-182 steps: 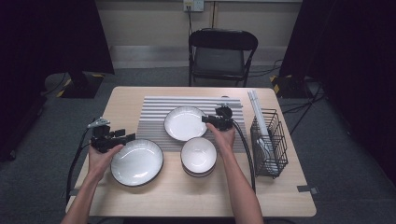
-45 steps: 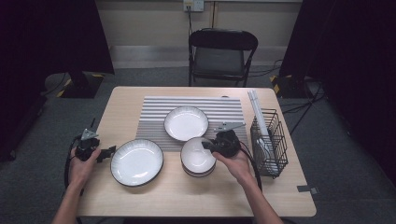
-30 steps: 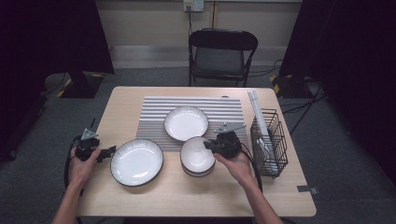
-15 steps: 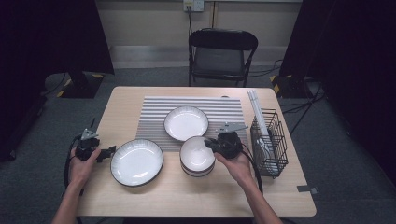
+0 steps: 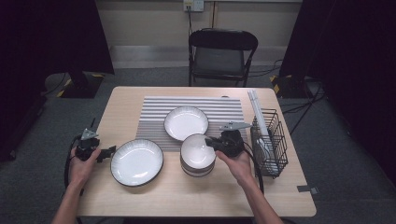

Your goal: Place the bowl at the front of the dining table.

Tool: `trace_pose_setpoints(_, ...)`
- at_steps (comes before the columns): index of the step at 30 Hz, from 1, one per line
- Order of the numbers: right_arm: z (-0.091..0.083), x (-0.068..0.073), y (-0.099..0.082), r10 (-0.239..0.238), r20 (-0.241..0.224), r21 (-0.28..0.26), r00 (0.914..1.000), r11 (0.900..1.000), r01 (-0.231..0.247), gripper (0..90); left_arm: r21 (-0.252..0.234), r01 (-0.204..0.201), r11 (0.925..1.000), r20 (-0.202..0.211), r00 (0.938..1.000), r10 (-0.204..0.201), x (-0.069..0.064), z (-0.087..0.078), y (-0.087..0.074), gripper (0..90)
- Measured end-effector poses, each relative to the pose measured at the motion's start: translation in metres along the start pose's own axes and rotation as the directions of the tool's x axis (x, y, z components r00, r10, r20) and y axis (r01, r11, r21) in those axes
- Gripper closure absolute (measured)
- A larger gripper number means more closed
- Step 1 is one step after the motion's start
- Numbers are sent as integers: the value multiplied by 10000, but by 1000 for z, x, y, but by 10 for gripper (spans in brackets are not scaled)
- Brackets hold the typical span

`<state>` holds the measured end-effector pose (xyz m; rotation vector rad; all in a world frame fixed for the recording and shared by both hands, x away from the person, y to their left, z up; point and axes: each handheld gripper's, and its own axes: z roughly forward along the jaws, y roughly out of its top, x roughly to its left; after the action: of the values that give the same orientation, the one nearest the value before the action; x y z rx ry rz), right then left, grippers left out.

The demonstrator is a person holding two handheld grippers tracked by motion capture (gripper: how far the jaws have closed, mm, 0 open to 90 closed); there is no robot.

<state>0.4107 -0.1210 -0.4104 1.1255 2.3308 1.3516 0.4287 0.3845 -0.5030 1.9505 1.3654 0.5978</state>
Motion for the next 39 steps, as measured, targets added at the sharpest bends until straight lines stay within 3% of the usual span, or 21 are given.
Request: trace_pose_setpoints(39,-8,-2,8,799,1,-453,9968,9958,-798,824,46,77,10000,-95,9999,-76,-2,1,1,149)
